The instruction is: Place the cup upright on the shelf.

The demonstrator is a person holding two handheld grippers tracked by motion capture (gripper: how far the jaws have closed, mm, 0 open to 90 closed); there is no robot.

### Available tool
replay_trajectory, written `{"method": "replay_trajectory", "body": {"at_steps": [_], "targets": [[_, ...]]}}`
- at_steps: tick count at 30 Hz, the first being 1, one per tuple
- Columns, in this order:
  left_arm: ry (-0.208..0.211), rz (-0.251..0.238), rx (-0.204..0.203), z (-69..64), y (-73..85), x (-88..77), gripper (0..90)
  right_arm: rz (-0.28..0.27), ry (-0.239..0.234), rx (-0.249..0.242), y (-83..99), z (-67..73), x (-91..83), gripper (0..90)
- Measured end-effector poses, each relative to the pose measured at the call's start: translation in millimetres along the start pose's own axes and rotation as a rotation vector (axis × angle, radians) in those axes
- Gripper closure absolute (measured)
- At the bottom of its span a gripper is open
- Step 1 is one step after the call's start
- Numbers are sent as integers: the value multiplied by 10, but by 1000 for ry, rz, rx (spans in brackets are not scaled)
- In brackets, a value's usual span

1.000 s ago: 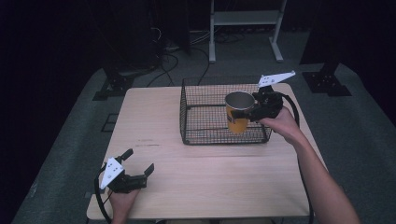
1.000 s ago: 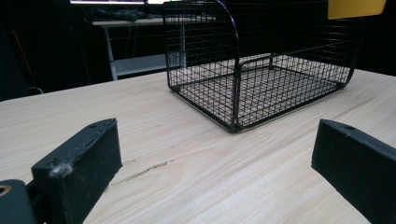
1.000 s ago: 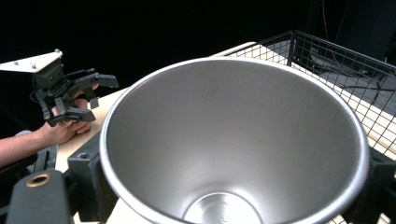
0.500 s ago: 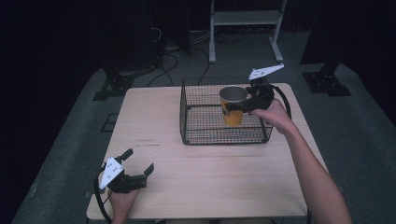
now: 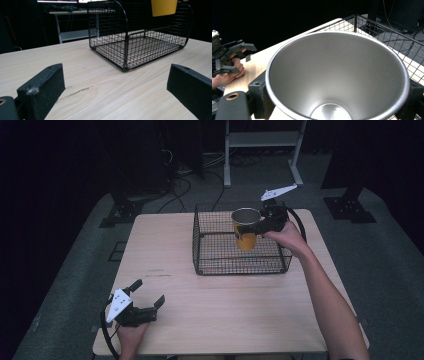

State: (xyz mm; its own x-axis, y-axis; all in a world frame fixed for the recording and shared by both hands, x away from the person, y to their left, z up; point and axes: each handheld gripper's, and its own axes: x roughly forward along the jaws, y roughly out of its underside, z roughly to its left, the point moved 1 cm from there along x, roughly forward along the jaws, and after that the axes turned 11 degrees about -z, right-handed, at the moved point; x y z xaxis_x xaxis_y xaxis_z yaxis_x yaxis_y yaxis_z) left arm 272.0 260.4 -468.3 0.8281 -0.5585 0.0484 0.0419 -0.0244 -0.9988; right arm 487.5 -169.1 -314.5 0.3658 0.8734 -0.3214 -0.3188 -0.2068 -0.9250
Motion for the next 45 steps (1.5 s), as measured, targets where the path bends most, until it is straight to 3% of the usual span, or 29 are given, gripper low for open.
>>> {"method": "replay_trajectory", "body": {"at_steps": [17, 28, 45], "targets": [[2, -1, -4, 5, -2, -5, 8, 32, 4, 32, 45, -181, 272, 120], [2, -2, -6, 7, -2, -7, 8, 53, 15, 59, 194, -332, 442, 119], [2, -4, -8, 7, -2, -9, 8, 64, 24, 74, 291, -388, 598, 119]]}}
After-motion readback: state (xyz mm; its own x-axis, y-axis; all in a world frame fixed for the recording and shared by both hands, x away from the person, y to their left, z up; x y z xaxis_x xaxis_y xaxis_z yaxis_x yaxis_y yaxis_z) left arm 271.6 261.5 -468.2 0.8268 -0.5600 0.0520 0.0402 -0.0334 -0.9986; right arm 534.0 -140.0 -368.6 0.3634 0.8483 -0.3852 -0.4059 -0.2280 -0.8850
